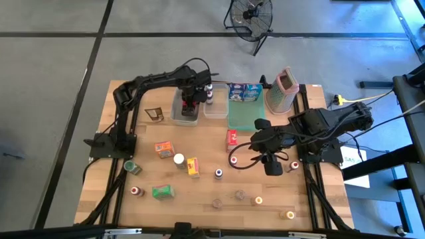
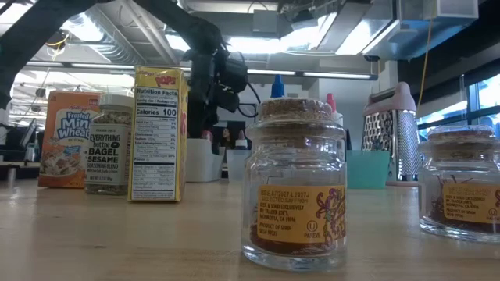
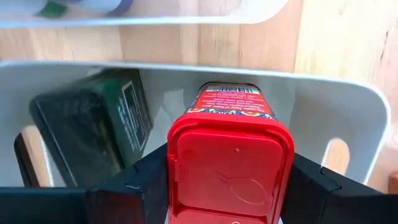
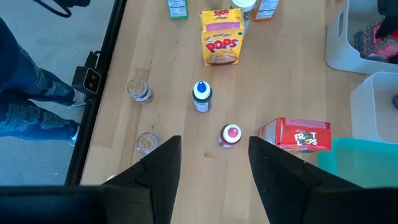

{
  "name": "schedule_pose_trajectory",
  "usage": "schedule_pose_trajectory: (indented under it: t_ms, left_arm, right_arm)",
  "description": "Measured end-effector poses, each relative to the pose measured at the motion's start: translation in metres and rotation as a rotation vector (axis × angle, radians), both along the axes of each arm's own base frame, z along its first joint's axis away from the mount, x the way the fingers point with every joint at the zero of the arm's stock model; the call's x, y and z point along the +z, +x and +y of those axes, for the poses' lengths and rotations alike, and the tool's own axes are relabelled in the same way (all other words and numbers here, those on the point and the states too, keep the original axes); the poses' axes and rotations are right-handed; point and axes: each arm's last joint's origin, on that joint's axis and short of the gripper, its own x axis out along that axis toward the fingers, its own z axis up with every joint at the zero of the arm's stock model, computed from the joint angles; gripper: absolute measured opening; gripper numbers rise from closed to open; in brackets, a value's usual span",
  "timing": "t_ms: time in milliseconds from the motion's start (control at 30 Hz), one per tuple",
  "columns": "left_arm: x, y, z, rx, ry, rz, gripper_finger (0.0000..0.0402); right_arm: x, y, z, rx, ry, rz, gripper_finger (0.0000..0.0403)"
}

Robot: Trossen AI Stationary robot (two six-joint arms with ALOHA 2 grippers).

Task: Pick & Place Kitchen Items
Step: Put the red seasoning can into the gray bin

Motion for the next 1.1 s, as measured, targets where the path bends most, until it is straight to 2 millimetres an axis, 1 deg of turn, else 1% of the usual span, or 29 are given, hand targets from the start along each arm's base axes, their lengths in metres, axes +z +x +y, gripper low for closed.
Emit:
schedule_pose_trajectory:
  t_ms: [200,500,900,1100]
  left_arm:
    - [-0.002,0.003,0.0019,0.001,0.039,-0.022,0.0222]
    - [-0.0019,0.0057,0.0001,-0.007,0.046,-0.033,0.0238]
    - [-0.0018,0.0059,0.0004,-0.003,0.048,-0.036,0.0239]
    - [-0.0018,0.0082,-0.0035,-0.037,0.071,-0.021,0.024]
  right_arm:
    - [-0.0001,-0.0002,0.0001,0.002,-0.002,0.001,0.019]
    - [-0.0004,-0.0003,0.0001,0.003,-0.003,0.004,0.0191]
    - [-0.0004,-0.0002,0.0,0.002,-0.003,0.004,0.0191]
    - [-0.0004,-0.0002,0.0,0.002,-0.003,0.004,0.0191]
